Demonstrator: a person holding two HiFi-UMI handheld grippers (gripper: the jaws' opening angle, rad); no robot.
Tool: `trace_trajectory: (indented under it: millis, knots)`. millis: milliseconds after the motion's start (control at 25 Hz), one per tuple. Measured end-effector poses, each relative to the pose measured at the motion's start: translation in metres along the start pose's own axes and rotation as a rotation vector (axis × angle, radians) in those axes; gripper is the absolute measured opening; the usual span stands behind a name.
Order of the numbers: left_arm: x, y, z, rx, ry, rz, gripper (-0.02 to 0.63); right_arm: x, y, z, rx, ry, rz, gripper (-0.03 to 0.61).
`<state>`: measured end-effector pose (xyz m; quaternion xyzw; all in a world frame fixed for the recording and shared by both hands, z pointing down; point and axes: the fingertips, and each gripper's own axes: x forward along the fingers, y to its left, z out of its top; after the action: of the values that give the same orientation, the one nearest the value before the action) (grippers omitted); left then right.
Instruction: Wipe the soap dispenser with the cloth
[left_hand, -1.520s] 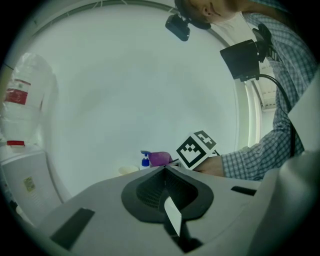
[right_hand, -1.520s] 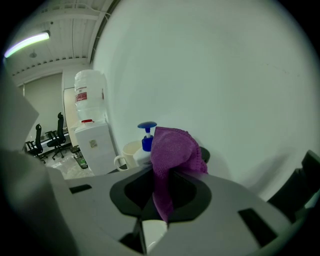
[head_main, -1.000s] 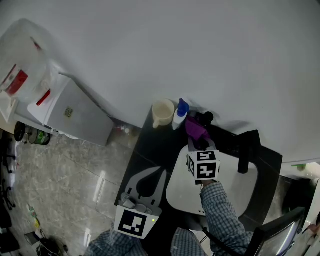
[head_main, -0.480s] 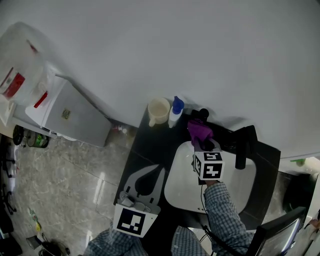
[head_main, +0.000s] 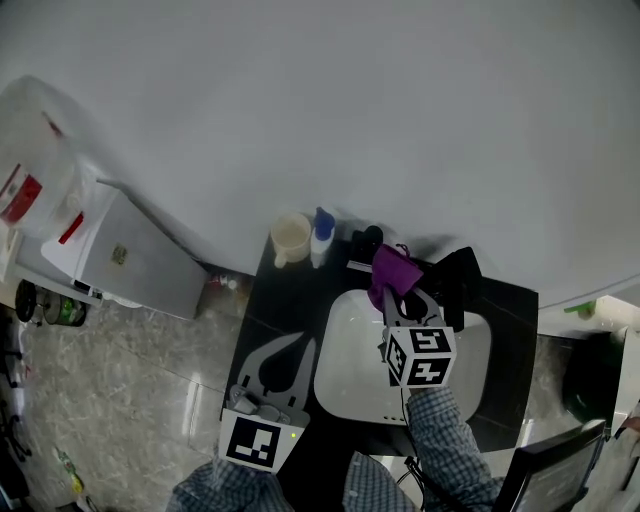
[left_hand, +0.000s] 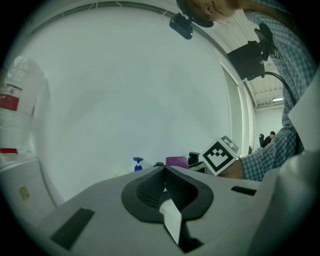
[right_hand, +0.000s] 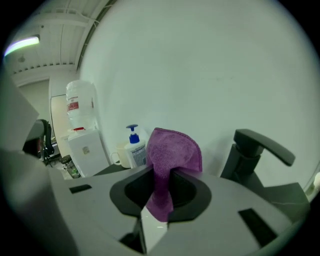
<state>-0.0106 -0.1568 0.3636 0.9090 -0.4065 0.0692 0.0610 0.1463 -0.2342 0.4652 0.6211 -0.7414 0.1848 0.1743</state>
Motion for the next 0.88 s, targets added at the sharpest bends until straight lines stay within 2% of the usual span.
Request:
trace_trajectory:
  millis: [160,480,880]
  knots:
    - [-0.002,0.000,0.003,-0.002,-0.007,0.000,0.002,-0.036,0.003,0.016,0.037,-0.071,-0.014,0.075]
    - [-0.010,0.000,0.012,0.031,-0.028,-0.042,0.002,-0.090,0.021,0.027,0.024,-0.142,-0.070,0.075]
    - [-0.029,-0.010,0.009,0.067,-0.041,-0.127,0.002,-0.127,0.038,0.000,0.088,-0.144,-0.145,0.075]
